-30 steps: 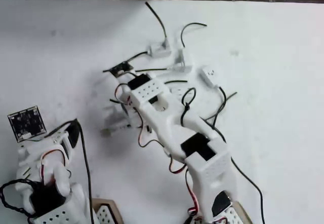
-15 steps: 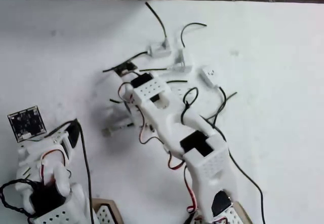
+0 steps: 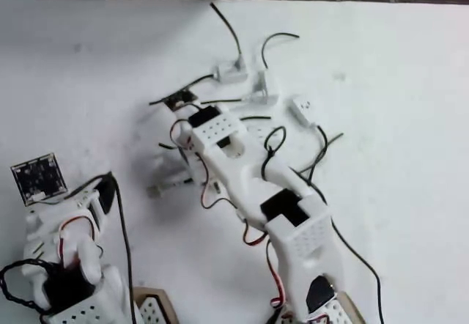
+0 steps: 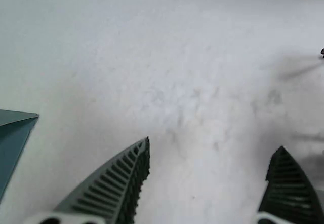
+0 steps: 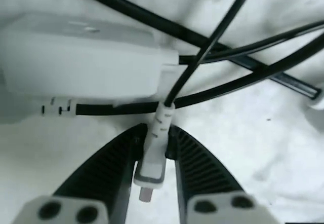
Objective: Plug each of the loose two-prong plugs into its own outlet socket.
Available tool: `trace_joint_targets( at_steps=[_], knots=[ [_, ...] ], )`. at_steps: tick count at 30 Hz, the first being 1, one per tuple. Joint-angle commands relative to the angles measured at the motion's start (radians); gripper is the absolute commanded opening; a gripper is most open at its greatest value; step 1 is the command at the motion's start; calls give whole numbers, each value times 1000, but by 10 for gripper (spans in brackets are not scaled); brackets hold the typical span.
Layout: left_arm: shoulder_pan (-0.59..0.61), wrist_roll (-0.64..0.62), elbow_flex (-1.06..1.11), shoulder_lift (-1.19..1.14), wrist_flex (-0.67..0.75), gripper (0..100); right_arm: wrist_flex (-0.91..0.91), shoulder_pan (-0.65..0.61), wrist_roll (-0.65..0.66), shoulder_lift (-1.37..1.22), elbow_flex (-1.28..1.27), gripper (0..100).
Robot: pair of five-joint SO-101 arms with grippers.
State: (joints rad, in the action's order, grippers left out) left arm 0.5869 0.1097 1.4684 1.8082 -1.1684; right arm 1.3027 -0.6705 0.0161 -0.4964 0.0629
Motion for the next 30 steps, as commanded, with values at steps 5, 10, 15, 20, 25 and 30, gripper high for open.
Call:
trace_joint_targets(
  at_steps=[5,10,15,20,25,30],
  knots=[
    [7,-8,-9,2,-2,358,110,-13,6,219,12,18],
    [5,-9,-17,2,2,358,193,4,3,444,11,18],
    [-24,-14,-68,2,0,358,277,25,3,638,11,18],
    [-90,-17,-178,2,-2,358,341,18,5,826,9,18],
    [-214,-110,-304,2,-2,358,366,12,2,1013,-51,18],
    [-380,-203,-381,2,5,358,265,-7,2,1251,-293,18]
  ],
)
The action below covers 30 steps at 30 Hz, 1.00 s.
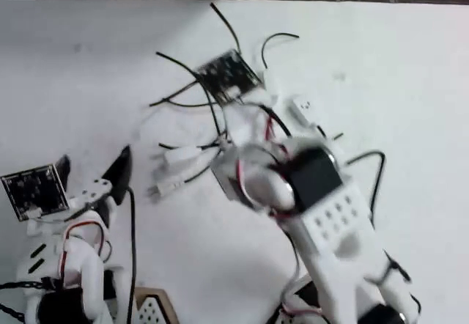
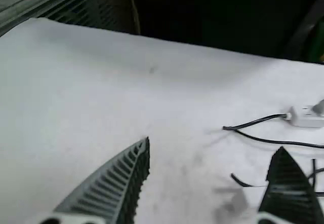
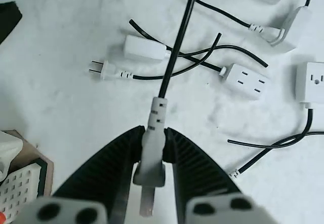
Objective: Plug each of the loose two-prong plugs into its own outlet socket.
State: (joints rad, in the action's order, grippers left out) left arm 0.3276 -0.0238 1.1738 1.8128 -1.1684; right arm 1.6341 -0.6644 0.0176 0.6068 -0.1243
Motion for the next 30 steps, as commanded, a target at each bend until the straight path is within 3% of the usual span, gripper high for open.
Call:
trace_joint_targets(
  at_steps=[1,13,19,30],
  knots=[
    [-150,-83,-95,-2,5,358,-104,-13,2,203,-167,18],
    [-392,-109,-101,-4,0,358,-509,-48,137,811,-804,17],
    [-397,-109,32,-4,109,358,-599,-179,135,975,-996,17],
    [-410,-104,87,-4,161,358,-757,-219,137,1010,-1169,17]
  ],
)
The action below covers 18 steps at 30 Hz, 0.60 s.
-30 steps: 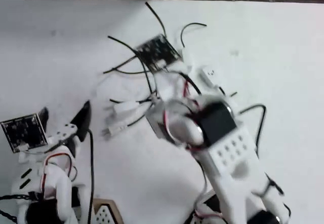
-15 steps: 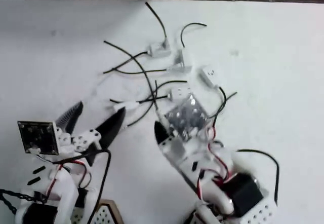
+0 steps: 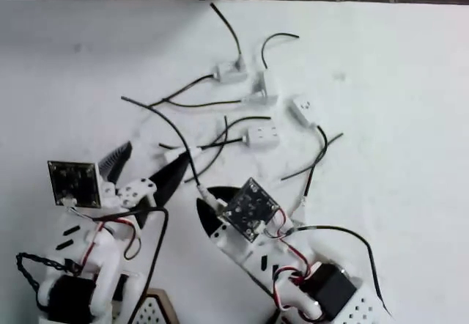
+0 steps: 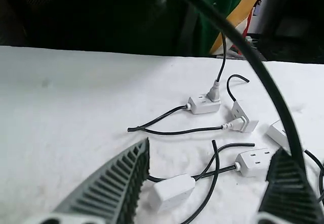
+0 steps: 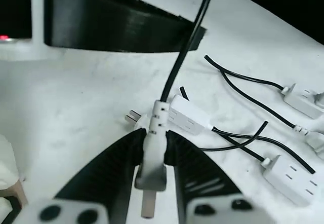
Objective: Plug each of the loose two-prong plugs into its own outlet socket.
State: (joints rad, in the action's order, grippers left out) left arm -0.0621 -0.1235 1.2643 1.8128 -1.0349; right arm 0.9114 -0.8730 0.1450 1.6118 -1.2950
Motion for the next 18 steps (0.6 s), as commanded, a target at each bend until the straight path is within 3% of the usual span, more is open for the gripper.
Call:
trace_joint_targets(
  at_steps=[1,11,18],
  knots=[
    [-36,-3,-5,-4,28,358,-39,-10,9,5,-3,17],
    [-225,75,-86,-2,-110,358,-42,-5,9,-33,-29,17],
    [-274,78,-97,-1,-141,358,-122,41,8,-176,-32,17]
  ],
)
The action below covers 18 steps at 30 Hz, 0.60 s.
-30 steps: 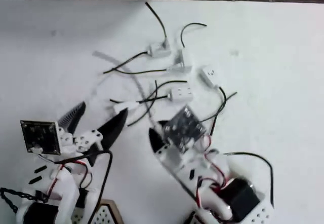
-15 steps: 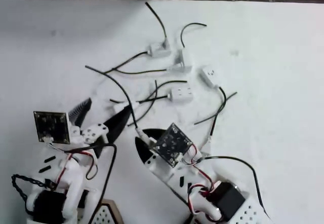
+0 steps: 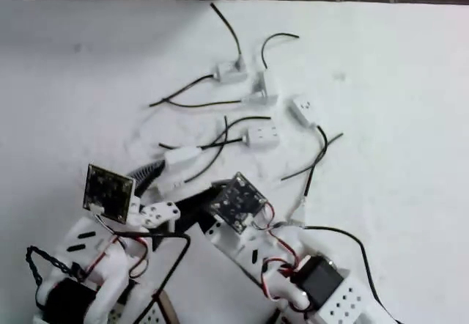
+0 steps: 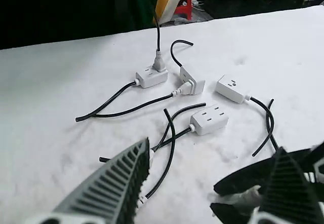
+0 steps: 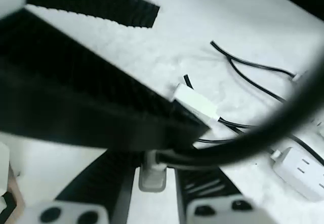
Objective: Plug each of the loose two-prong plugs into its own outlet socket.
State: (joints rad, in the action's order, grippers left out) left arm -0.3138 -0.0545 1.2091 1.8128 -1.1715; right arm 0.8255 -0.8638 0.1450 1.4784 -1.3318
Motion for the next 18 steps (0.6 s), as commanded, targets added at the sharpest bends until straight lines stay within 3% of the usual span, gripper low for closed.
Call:
trace_joint_targets(
  at_steps=[1,12,18],
  knots=[
    [-19,9,-41,-1,-5,358,-38,38,8,-54,8,17],
    [297,46,37,-8,98,356,-28,200,8,-30,9,17],
    [311,198,32,-90,101,298,-19,288,8,-70,11,17]
  ],
)
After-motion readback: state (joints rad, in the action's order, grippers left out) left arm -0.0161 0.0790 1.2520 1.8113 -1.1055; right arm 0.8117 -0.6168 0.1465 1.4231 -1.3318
